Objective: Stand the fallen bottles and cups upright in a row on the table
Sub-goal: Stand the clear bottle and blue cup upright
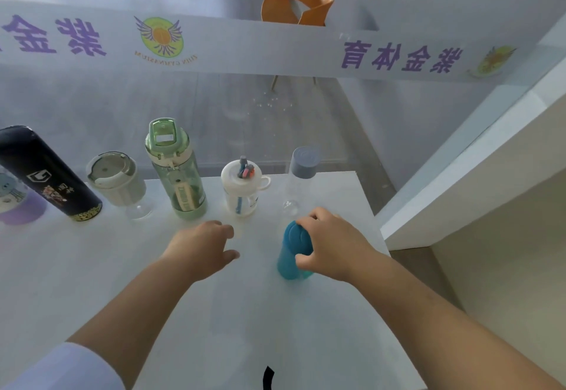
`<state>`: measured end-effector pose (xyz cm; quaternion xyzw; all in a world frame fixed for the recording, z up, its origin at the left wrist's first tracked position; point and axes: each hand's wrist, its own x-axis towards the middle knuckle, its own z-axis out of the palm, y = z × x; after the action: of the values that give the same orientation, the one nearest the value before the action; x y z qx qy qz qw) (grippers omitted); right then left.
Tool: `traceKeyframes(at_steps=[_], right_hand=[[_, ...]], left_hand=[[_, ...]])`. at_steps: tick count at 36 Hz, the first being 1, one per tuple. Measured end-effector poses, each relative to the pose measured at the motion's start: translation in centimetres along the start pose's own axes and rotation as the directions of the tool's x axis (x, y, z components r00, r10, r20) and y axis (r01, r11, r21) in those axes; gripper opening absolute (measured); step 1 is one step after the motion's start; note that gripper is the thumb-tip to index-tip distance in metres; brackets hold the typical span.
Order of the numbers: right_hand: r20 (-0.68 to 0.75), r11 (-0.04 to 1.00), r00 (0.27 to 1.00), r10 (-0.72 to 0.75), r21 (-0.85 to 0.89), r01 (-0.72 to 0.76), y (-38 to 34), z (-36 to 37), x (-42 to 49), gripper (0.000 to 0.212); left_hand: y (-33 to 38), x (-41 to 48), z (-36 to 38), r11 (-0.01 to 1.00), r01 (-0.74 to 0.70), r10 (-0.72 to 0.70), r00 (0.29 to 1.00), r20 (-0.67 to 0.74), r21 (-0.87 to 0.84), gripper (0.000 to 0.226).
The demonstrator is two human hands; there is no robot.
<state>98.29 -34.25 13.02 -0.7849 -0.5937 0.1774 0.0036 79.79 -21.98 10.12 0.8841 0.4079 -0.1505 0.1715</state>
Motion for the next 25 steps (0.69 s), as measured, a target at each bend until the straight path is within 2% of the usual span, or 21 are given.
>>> traceKeyframes(at_steps=[9, 25], right_hand=[[-0.065, 0.997, 0.995, 0.072, 0.03, -0.07, 6.6, -2.0, 2.1, 0.049], [-0.046, 0.993, 0.995, 0.09, 0.086, -0.086, 14.1, -5.7, 8.0, 0.044]], left_hand=[[3.5, 2.5, -0.2, 1.0, 0.016, -0.015, 1.0, 0.016, -0.003, 0.047], [7.5, 5.9, -1.0, 0.997, 0.061, -0.06, 0.998, -0.017, 0.045, 0.045]])
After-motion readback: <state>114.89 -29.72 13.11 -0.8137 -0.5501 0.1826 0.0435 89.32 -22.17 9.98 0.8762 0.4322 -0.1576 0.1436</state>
